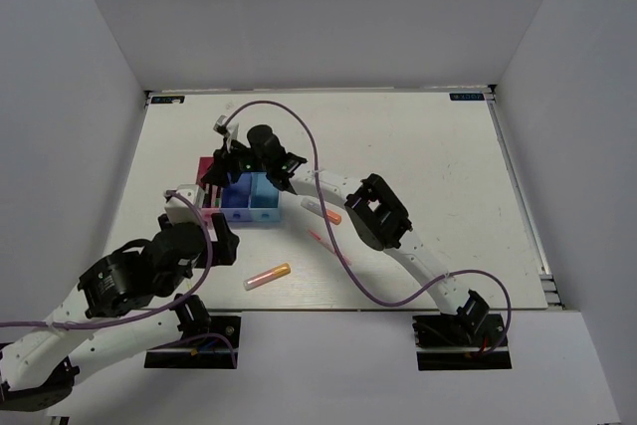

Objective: Sort the stationery into containers
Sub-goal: Place the pen in the storage box, then pick up the stationery from the center of the board, then place the stationery in the storage box, then pick up the stationery from the center of the board.

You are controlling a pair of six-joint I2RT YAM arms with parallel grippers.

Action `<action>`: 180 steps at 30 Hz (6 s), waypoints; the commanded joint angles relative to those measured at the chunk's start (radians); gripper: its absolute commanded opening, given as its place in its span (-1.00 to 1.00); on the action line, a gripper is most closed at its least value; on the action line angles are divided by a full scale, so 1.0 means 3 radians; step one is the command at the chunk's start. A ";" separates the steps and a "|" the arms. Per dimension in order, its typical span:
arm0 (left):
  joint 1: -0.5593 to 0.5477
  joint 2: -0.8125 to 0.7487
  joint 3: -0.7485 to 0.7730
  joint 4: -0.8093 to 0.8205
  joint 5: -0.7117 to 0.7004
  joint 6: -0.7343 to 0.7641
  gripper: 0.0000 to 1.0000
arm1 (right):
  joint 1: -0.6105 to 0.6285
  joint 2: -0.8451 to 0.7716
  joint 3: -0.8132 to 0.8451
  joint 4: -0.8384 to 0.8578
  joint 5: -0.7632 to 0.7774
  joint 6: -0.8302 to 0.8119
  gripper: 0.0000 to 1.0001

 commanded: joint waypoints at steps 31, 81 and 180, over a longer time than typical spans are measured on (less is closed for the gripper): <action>0.0411 0.3009 -0.0103 0.1166 0.1777 0.2192 0.56 | -0.1632 -0.4430 -0.3906 -0.3612 0.0092 -0.1821 -0.56; 0.2211 0.3776 0.1961 0.1248 0.1021 0.1777 -0.89 | -0.2124 -0.5111 -0.4459 -0.3295 -0.0384 -0.1755 0.10; 0.1633 0.3614 0.1973 0.0297 0.0735 0.0524 -1.00 | -0.2308 -0.5224 -0.4530 -0.3182 0.0087 -0.1560 -0.03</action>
